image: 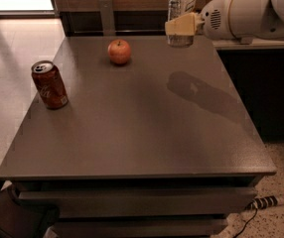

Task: Place 7up can upright

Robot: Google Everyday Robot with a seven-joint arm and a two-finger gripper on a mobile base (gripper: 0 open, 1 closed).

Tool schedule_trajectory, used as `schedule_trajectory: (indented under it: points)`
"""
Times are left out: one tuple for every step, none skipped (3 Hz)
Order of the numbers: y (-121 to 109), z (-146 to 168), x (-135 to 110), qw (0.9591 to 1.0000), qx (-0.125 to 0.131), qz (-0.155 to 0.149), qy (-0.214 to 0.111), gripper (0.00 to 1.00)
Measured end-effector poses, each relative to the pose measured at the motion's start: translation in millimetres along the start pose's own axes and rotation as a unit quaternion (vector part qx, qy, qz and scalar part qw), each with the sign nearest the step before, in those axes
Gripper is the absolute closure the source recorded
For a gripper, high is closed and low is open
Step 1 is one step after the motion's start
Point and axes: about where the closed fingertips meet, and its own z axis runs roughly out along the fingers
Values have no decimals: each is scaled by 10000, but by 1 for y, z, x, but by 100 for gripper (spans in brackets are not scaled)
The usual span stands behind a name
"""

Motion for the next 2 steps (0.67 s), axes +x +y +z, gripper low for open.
schedule_trajectory:
  points:
    - [0, 4, 3, 9978, -195, -618, -120, 100]
    - [-2, 8, 12, 9921, -325, -1182, -257, 100]
